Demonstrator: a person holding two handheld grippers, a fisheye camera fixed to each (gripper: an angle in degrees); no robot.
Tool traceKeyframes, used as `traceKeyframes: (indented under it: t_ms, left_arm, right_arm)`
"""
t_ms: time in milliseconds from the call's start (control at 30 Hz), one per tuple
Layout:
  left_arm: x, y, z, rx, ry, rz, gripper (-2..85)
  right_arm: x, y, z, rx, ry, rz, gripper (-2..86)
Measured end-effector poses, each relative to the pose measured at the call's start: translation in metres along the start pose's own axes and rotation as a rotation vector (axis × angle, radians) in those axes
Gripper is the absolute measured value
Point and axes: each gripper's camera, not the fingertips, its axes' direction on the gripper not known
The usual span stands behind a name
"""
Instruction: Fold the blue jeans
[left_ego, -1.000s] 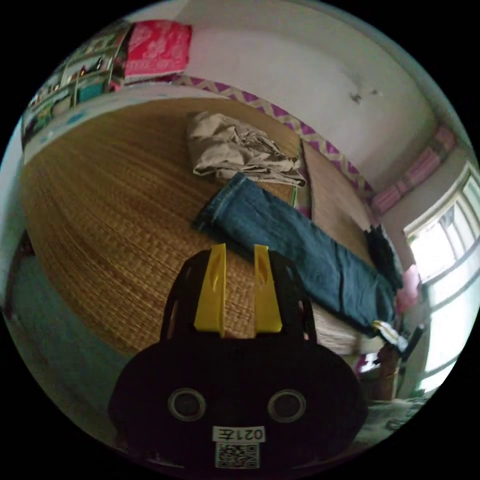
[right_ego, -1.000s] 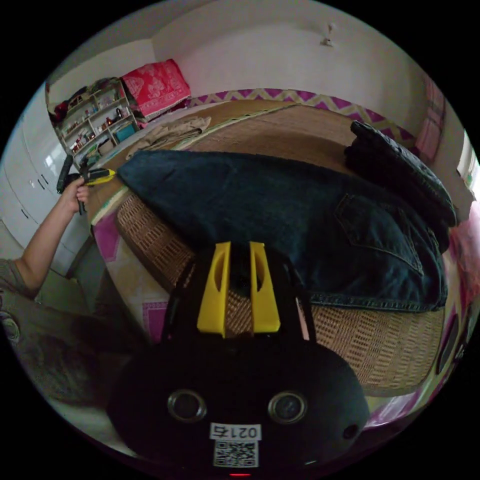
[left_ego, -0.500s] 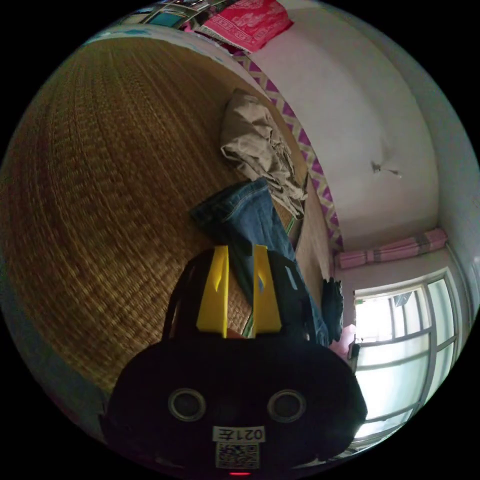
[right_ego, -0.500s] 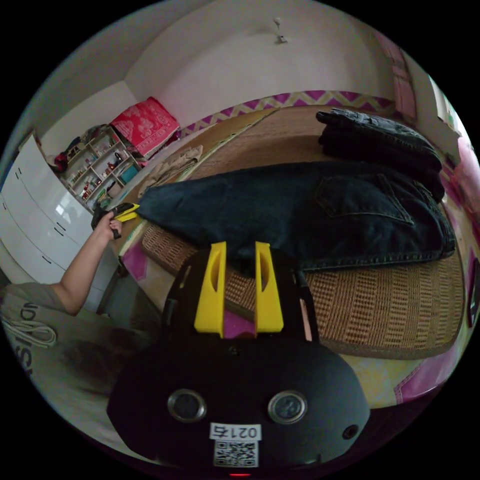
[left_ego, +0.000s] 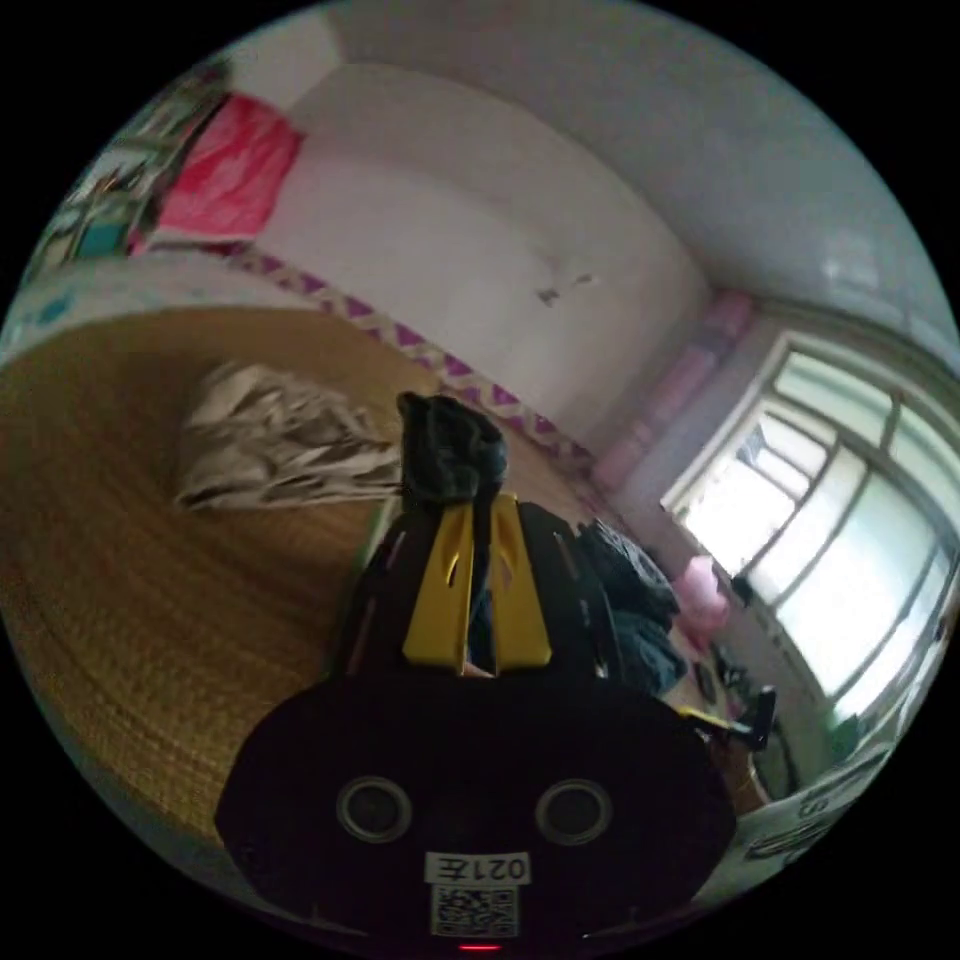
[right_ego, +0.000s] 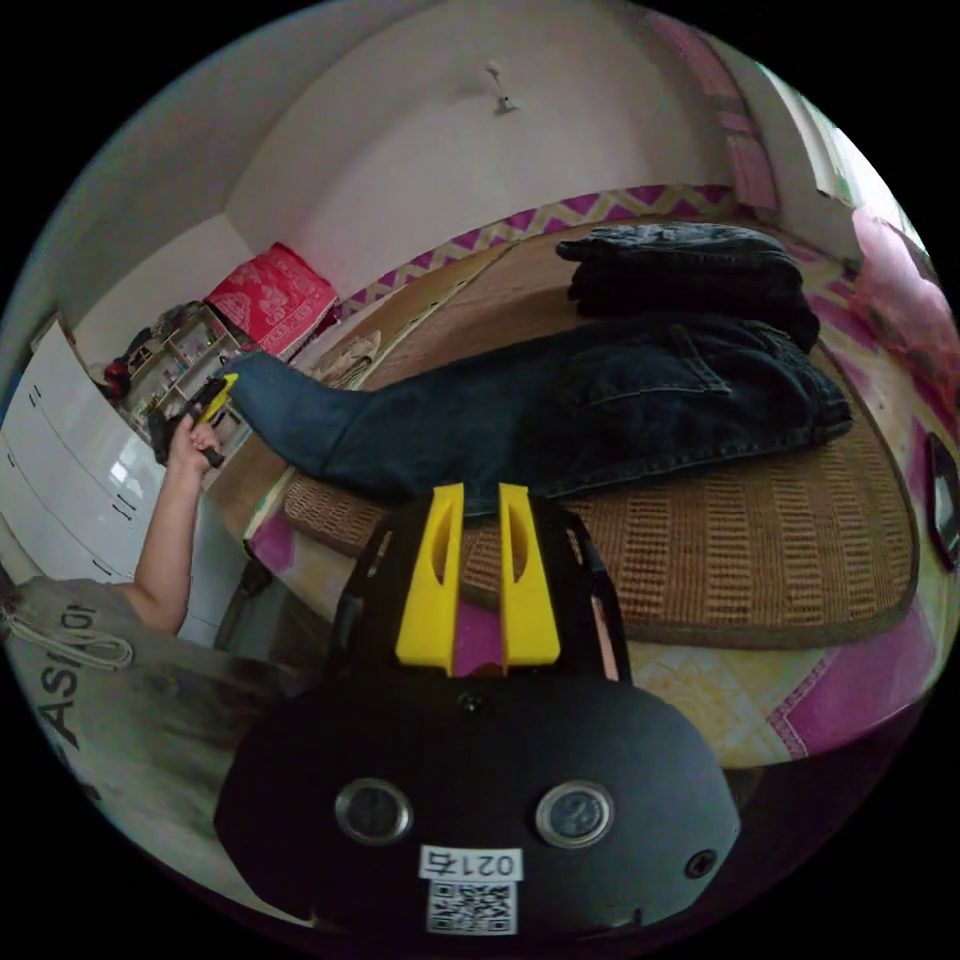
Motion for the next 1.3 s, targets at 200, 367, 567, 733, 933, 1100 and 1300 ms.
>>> traceKeyframes:
  t_ms: [200,367,567,733,933,1100,1300]
  left_arm:
    - [0.251,0.098,0.119,-0.134,-0.046,0.444,-0.7]
    - [0.366,0.247,0.266,-0.439,-0.099,0.647,-0.7]
    - [0.417,0.301,0.298,-0.466,-0.151,0.685,-0.6]
    - [0.449,0.344,0.334,-0.592,-0.151,0.720,-0.1]
    - [0.483,0.366,0.336,-0.568,-0.153,0.756,1.3]
    - [0.494,0.392,0.348,-0.641,-0.164,0.825,4.8]
    - [0.491,0.401,0.323,-0.615,0.078,0.815,8.6]
  right_arm:
    - [0.054,0.030,-0.038,0.063,-0.008,0.110,5.5]
    - [0.084,0.057,-0.060,0.066,-0.008,0.141,5.2]
    - [0.117,0.082,-0.083,0.088,-0.015,0.188,4.8]
    - [0.141,0.086,-0.094,0.112,-0.023,0.219,4.5]
    - [0.167,0.072,-0.103,0.155,0.014,0.294,7.4]
    - [0.216,0.051,-0.105,0.259,-0.020,0.503,12.0]
    - [0.267,0.038,-0.078,0.368,-0.251,0.836,14.0]
